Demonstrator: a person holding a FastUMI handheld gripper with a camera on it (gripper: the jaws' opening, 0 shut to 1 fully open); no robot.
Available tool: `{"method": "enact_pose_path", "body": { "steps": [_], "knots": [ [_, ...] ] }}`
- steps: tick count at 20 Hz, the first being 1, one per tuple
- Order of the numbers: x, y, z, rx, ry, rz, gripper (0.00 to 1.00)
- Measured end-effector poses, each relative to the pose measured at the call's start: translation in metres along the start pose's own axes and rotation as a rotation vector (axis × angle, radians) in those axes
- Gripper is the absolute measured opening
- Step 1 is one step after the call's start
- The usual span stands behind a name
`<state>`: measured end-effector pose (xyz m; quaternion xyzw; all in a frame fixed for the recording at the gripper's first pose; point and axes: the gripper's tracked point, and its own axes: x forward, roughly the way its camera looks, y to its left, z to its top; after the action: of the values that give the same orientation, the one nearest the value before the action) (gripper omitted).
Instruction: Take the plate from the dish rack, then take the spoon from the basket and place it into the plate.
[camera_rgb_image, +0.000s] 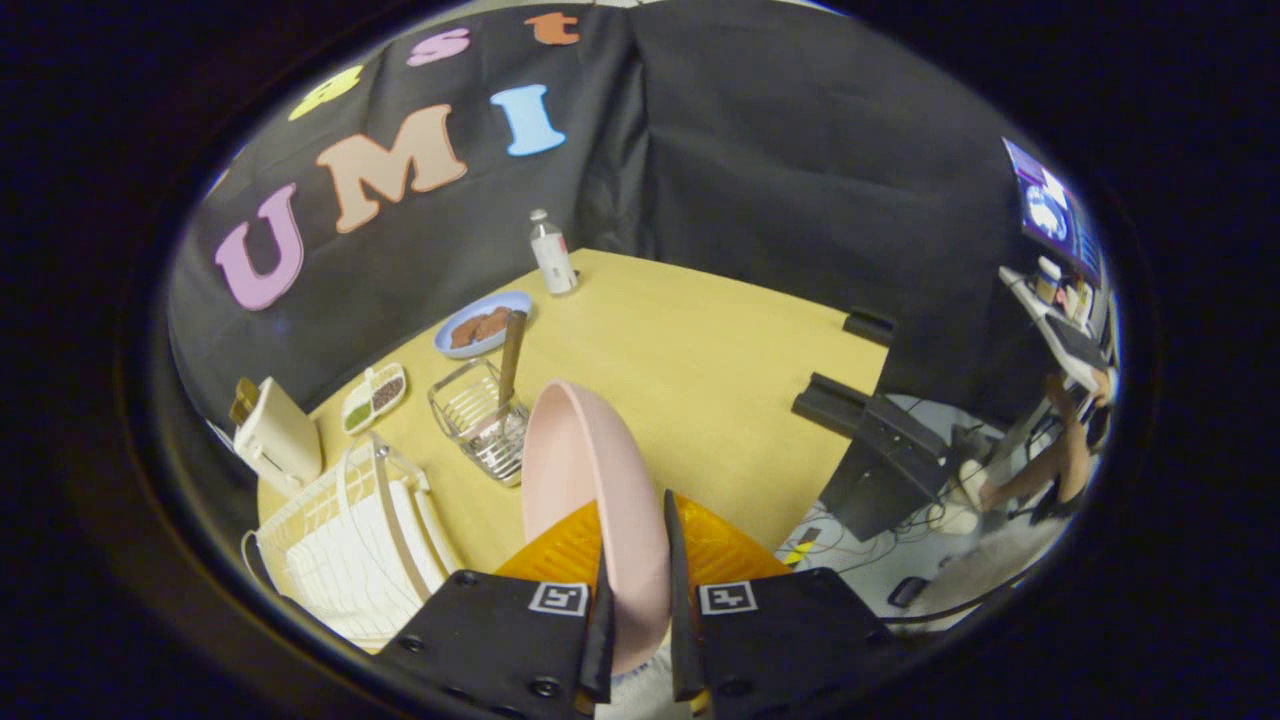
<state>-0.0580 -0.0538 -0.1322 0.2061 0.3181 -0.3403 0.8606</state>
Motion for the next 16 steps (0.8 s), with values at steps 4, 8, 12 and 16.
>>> {"method": "enact_pose_path", "body": {
  "steps": [4,8,12,16],
  "knots": [
    [0.014,-0.005,-0.012,0.104,0.032,0.059,0.26],
    [0.033,-0.005,-0.030,0.243,0.100,0.113,0.27],
    [0.045,-0.013,-0.054,0.345,0.182,0.127,0.29],
    [0.053,-0.019,-0.068,0.391,0.222,0.099,0.34]
  ]
}}
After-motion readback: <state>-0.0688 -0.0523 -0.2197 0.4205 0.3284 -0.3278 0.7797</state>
